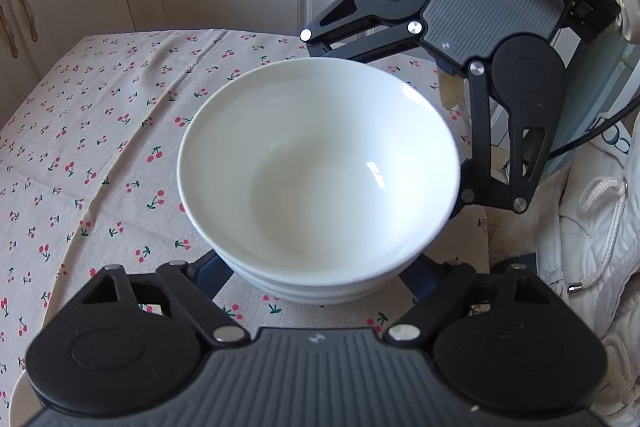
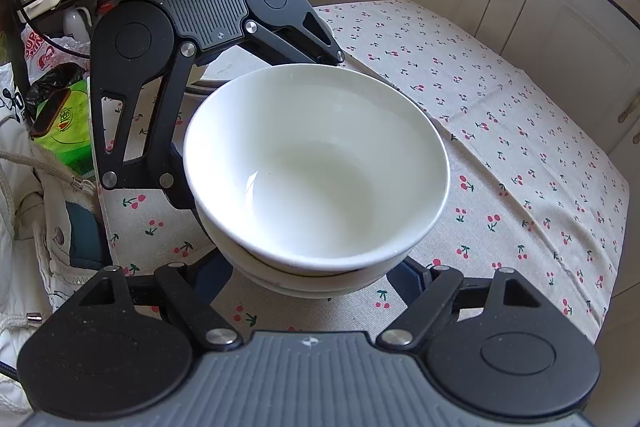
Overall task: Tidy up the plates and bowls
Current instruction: 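Lift the bowl stack with both grippers and carry it over the plate stack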
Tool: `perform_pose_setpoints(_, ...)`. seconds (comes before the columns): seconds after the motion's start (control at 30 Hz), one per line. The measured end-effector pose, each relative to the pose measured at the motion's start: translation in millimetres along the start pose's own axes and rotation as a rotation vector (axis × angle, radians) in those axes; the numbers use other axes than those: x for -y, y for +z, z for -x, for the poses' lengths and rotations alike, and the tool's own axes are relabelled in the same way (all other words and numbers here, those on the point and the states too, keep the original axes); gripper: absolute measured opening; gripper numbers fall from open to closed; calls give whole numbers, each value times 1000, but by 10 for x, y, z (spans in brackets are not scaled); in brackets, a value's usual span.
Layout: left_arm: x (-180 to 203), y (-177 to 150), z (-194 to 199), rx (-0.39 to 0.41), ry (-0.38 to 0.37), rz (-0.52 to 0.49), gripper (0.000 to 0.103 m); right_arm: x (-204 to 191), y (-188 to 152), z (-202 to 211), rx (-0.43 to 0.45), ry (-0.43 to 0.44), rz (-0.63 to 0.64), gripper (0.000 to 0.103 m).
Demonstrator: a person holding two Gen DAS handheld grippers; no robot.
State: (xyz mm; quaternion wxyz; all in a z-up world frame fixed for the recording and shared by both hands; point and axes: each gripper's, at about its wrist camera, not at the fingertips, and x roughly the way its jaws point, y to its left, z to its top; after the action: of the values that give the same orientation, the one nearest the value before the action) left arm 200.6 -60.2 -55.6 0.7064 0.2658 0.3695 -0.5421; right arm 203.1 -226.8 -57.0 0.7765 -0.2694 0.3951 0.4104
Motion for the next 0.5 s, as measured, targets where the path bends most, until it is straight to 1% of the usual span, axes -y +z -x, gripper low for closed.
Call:
perform_pose_setpoints(0.23,15,11,72,12,3,14,87,1,34,15,-11,3,1,86)
perform_pose_setpoints(0.5,65,22,380,57,48,19,87,-46,228,188,-2,-25,58,86)
